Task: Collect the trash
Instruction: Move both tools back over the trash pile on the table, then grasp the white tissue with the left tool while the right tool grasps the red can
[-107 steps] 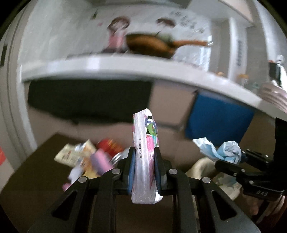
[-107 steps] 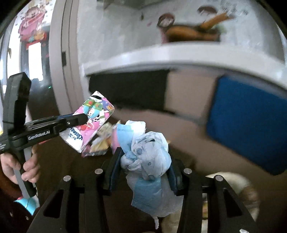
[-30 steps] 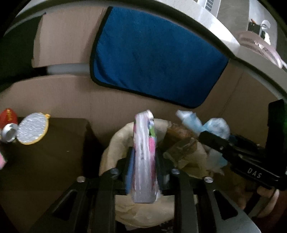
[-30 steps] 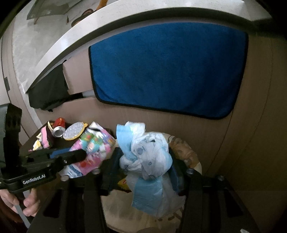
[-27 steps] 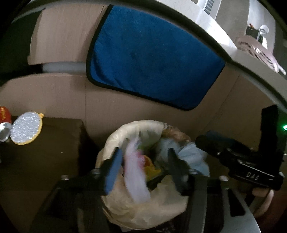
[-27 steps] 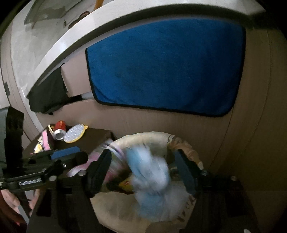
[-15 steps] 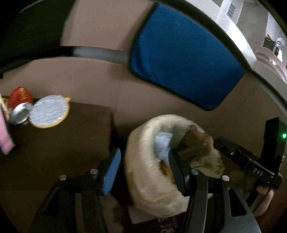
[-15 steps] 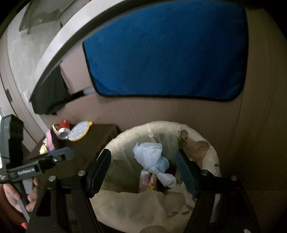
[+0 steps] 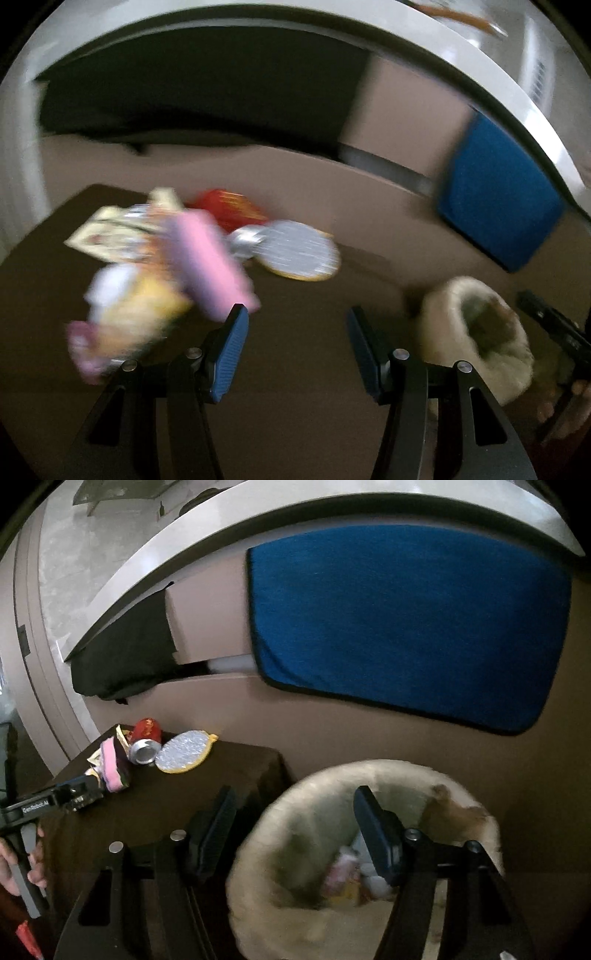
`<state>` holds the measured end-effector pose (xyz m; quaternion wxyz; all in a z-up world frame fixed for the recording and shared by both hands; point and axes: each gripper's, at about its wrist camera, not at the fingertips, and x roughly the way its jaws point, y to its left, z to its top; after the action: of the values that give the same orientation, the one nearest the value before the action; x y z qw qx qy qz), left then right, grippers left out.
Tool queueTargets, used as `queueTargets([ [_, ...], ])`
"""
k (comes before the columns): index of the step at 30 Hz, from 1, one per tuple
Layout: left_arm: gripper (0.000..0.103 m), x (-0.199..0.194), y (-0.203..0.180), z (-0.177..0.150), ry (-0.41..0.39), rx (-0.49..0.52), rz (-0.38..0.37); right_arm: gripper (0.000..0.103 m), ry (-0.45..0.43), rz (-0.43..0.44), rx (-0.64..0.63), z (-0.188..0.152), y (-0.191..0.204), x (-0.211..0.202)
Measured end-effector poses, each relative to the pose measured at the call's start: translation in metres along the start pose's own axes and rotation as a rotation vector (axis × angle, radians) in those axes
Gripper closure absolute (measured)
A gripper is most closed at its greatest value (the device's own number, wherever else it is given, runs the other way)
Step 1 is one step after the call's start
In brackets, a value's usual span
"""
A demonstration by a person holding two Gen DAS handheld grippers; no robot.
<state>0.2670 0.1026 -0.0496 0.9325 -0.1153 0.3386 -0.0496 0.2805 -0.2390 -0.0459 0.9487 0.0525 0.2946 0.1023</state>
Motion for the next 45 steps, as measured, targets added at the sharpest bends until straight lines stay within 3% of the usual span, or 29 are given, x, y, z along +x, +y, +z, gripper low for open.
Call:
queueTargets([
  [5, 0.047, -0.016, 0.078, 0.003, -0.051, -0.112, 0.091, 0.040, 0.043, -0.006, -0.007, 0.006, 0.042, 0.025],
  [7, 0.047, -0.019, 0.102, 0.001, -0.046, -0.125, 0.096, 0.040, 0.054, 0.065, -0.035, 0.004, 0.057, 0.031],
  [10, 0.047, -0.014, 0.133, 0.004, -0.023, -0.148, 0.103, 0.040, 0.071, 0.154, -0.076, 0.002, 0.081, 0.043],
  [15, 0.047, 0.013, 0.164, 0.008, 0.070, -0.200, 0.054, 0.040, 0.121, 0.199, -0.123, -0.002, 0.115, 0.063],
  [18, 0.047, 0.030, 0.171, 0.011, 0.091, -0.221, 0.014, 0.040, 0.151, 0.228, -0.141, -0.006, 0.129, 0.072],
  [22, 0.048, 0.049, 0.172, 0.013, 0.105, -0.232, 0.063, 0.043, 0.172, 0.189, -0.201, -0.013, 0.140, 0.079],
  [25, 0.058, 0.062, 0.172, 0.013, 0.160, -0.259, 0.022, 0.045, 0.195, 0.183, -0.223, -0.018, 0.142, 0.083],
  [29, 0.083, 0.058, 0.165, 0.006, 0.161, -0.227, 0.092, 0.045, 0.229, 0.206, -0.204, -0.023, 0.142, 0.088],
  [31, 0.087, 0.047, 0.161, 0.000, 0.158, -0.231, 0.074, 0.045, 0.240, 0.225, -0.208, -0.024, 0.146, 0.091],
  [35, 0.088, 0.019, 0.156, -0.012, 0.145, -0.241, 0.049, 0.046, 0.237, 0.255, -0.252, -0.018, 0.160, 0.094],
  [39, 0.088, -0.005, 0.159, -0.023, 0.125, -0.256, 0.023, 0.046, 0.176, 0.305, -0.277, 0.007, 0.179, 0.103],
  [45, 0.088, -0.015, 0.166, -0.031, 0.137, -0.253, 0.017, 0.046, 0.146, 0.338, -0.293, 0.047, 0.213, 0.156],
])
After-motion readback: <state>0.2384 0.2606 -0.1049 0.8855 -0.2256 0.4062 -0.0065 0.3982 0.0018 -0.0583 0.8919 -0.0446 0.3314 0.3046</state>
